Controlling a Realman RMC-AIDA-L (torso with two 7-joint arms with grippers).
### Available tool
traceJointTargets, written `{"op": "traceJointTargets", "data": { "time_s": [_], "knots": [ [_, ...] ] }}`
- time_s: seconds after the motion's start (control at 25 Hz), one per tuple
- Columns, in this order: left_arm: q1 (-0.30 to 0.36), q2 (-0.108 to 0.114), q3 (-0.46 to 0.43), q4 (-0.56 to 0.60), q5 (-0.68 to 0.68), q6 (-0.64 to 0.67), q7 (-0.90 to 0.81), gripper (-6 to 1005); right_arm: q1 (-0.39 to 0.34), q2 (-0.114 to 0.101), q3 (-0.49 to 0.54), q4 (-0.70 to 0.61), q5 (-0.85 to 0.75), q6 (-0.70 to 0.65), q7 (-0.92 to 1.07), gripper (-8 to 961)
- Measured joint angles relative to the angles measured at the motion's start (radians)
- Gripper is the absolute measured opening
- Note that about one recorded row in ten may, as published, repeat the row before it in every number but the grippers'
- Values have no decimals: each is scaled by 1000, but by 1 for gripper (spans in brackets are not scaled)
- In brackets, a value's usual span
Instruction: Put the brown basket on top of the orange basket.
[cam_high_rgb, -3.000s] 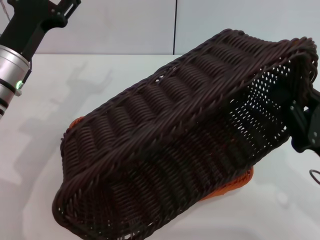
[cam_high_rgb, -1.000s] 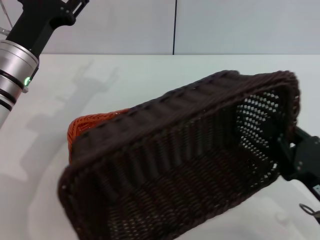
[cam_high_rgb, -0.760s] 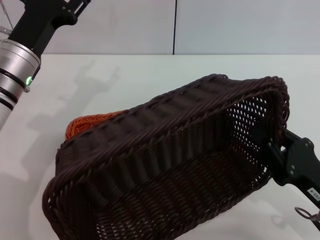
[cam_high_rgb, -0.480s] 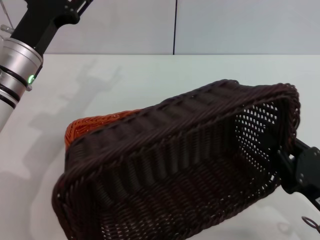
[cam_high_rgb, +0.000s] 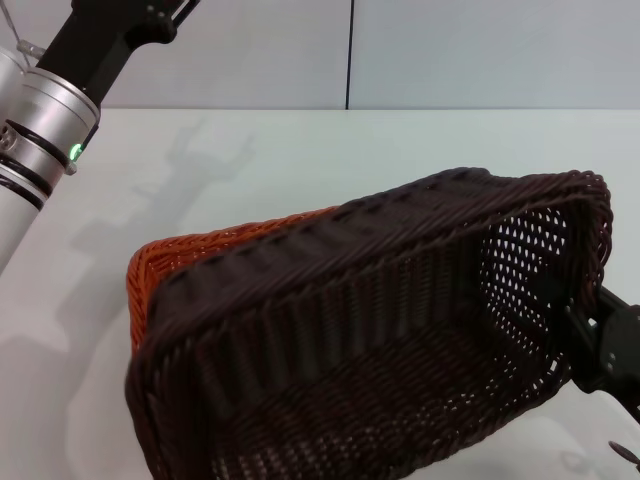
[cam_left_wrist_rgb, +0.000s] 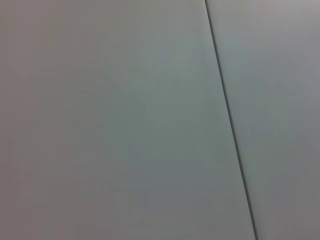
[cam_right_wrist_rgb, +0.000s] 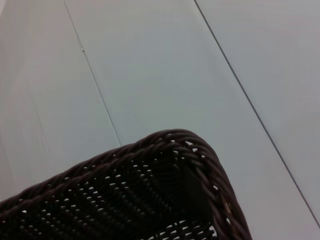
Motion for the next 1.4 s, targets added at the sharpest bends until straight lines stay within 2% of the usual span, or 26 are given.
{"op": "traceJointTargets", "data": {
  "time_s": [0.32,0.52,0.76,1.12,1.28,1.36,1.4],
  "knots": [
    [-1,0,2,0,0,2,0,813,25,-3,-14,-23,-8,34,72,216],
    [0,-1,2,0,0,1,0,813,29,-3,-12,-29,-9,34,78,408],
    [0,-1,2,-3,-3,0,0,813,27,-5,-2,-48,-2,31,82,495],
    [0,-2,2,-3,-5,0,1,813,21,-3,29,-80,0,0,57,494],
    [8,-2,-2,-3,-8,14,0,813,15,-4,124,-106,2,-41,13,494],
    [14,-2,-5,-3,-11,25,0,813,17,-4,224,-154,2,-57,3,494],
    [14,-2,-5,-3,-11,25,0,813,17,-4,224,-154,2,-57,3,495]
  ]
}}
